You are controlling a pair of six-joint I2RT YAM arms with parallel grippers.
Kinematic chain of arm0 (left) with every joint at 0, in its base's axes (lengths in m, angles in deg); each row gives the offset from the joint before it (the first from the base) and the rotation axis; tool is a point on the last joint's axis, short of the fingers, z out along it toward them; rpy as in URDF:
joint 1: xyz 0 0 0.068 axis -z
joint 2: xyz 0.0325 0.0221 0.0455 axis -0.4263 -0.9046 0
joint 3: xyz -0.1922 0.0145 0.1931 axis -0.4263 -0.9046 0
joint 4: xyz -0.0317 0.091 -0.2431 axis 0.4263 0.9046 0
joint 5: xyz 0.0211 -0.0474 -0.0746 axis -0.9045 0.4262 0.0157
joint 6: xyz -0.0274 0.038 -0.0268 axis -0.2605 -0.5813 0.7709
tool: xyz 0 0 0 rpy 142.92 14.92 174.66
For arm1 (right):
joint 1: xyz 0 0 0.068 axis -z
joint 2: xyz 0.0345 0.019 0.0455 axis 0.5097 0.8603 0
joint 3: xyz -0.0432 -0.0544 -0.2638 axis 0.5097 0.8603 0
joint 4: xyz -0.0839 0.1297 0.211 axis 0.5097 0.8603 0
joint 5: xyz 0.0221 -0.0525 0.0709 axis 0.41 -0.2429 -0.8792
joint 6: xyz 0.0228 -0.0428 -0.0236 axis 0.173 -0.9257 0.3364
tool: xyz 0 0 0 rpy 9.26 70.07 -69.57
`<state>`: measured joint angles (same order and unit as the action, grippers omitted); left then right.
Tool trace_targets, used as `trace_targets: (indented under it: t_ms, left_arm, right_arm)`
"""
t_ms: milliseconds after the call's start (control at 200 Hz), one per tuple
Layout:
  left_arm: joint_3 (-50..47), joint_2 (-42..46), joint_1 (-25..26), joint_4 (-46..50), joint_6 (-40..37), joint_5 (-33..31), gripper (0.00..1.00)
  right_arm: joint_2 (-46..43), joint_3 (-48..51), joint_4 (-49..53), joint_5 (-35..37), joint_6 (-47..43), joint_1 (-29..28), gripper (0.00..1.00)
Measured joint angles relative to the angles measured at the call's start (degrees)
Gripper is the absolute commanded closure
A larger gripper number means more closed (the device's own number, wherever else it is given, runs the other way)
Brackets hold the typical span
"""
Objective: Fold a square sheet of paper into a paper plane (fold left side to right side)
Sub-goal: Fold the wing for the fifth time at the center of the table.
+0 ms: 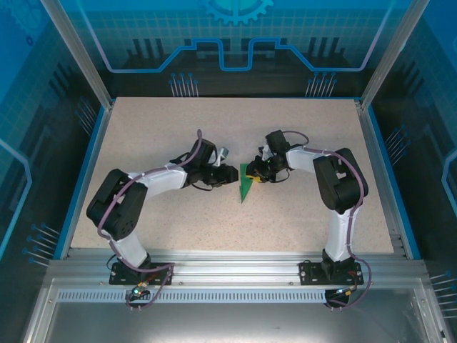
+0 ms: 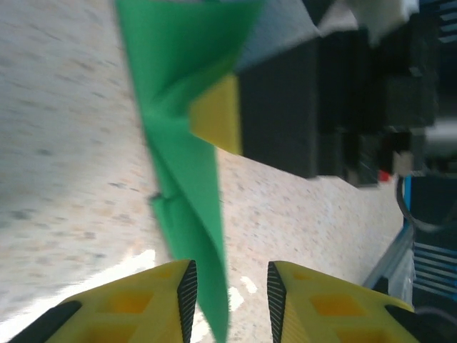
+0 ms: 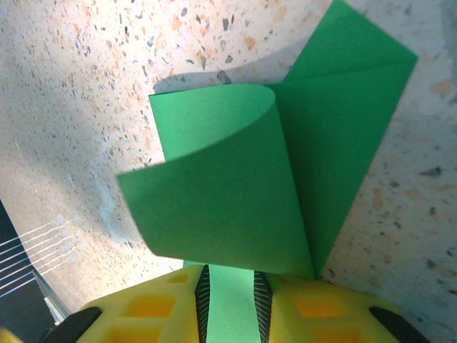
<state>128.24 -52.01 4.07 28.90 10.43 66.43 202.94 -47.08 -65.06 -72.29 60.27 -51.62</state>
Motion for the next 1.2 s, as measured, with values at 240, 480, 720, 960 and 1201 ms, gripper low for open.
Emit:
trace_targets:
  t_ms: [240,480,720,960,1201]
  left_arm:
    - [1.68,-3.98,5.35,-1.99,0.2,1.88,0.67]
    - [4.28,-8.79,6.25,-2.29,0.17,1.9,0.69]
    - [4.33,-10.82,6.25,-2.12,0.15,1.44,0.69]
    - [4.17,-10.95,6.27,-2.19,0.15,1.46,0.69]
    - [2.75,-11.56,6.58,-2.84,0.15,1.44,0.7]
  right_arm:
    - [0.0,-0.11,0.11,0.0,0.0,0.0,0.73]
    - [0.02,-0.11,0.13,0.0,-0.02,0.0,0.73]
    - [0.15,-0.42,0.57,0.0,-0.2,0.0,0.73]
    - [0.22,-0.61,0.83,0.0,-0.2,0.0,0.73]
    - [0.44,-1.11,1.55,0.0,-0.22,0.0,0.75]
